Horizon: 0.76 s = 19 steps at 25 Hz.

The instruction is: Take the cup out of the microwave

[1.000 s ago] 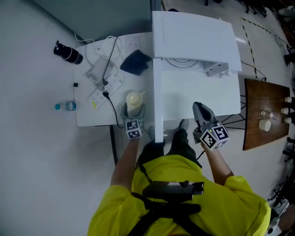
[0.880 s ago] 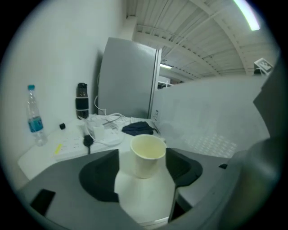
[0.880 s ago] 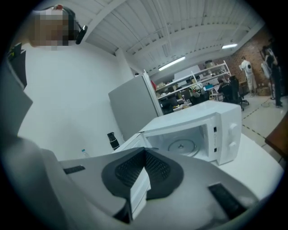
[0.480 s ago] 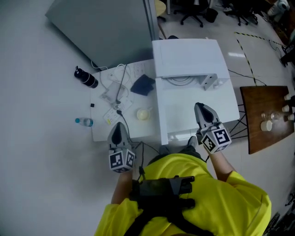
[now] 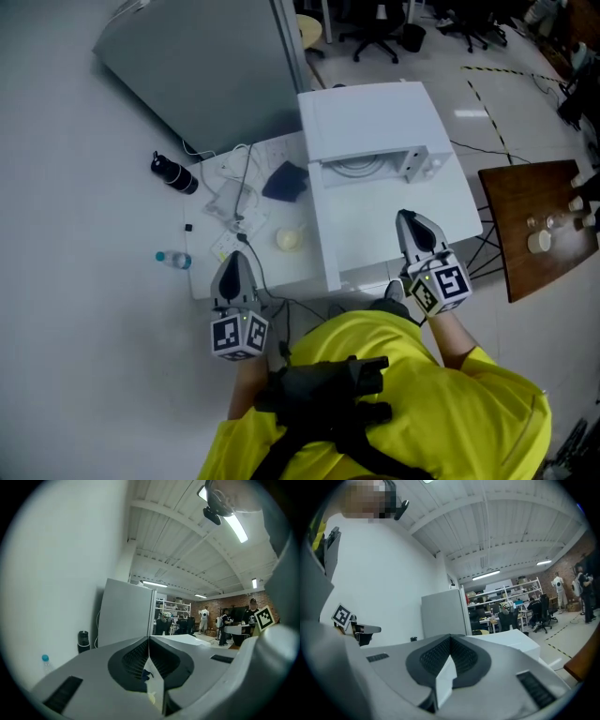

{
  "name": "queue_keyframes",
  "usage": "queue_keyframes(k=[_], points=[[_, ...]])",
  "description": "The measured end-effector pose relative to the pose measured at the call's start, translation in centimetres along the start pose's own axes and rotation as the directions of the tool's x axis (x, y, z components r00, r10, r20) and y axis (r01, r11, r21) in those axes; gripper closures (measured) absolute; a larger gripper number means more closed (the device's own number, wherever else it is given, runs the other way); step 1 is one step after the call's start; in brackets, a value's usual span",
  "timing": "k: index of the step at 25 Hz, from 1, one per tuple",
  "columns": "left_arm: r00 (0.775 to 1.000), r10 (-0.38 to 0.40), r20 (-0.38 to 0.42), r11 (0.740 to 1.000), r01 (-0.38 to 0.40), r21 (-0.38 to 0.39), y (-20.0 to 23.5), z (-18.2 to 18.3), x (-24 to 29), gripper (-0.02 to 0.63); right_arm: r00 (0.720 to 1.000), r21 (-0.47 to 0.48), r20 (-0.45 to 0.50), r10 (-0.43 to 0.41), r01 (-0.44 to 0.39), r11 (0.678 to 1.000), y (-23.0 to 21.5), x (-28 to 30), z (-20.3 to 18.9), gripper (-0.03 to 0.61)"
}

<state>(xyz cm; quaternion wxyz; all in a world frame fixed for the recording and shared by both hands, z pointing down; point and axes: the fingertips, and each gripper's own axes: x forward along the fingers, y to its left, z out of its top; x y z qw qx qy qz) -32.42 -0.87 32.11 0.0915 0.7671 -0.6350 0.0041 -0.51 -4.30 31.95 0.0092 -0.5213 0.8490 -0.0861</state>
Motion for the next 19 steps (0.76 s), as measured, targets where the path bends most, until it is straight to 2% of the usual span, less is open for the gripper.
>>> queue_keyframes(k=[6,13,19], points=[[0.999,-0.035,-0.026,0.999,0.034,-0.025,-0.5,-1.1,-0.1,0.611,1.0,-0.002,-0.002,-0.02,0.02,1.0,0.7,-1.0,-0.1,0.575],[0.998,-0.051,-0.038,0.999,0.051,0.004,-1.4,-1.1,0.3,0.61,0.999,-0.014,0.007,-0.05,0.05,0.999,0.3,-2.0,0.6,0.575],[0.998,-0.043,-0.047,0.999,0.043,0.003,-3.0,-1.7,0.7,0.61,0.999,-0.01,-0.004,-0.038,0.038,0.999,-0.3,-2.6,0.6,0.575]])
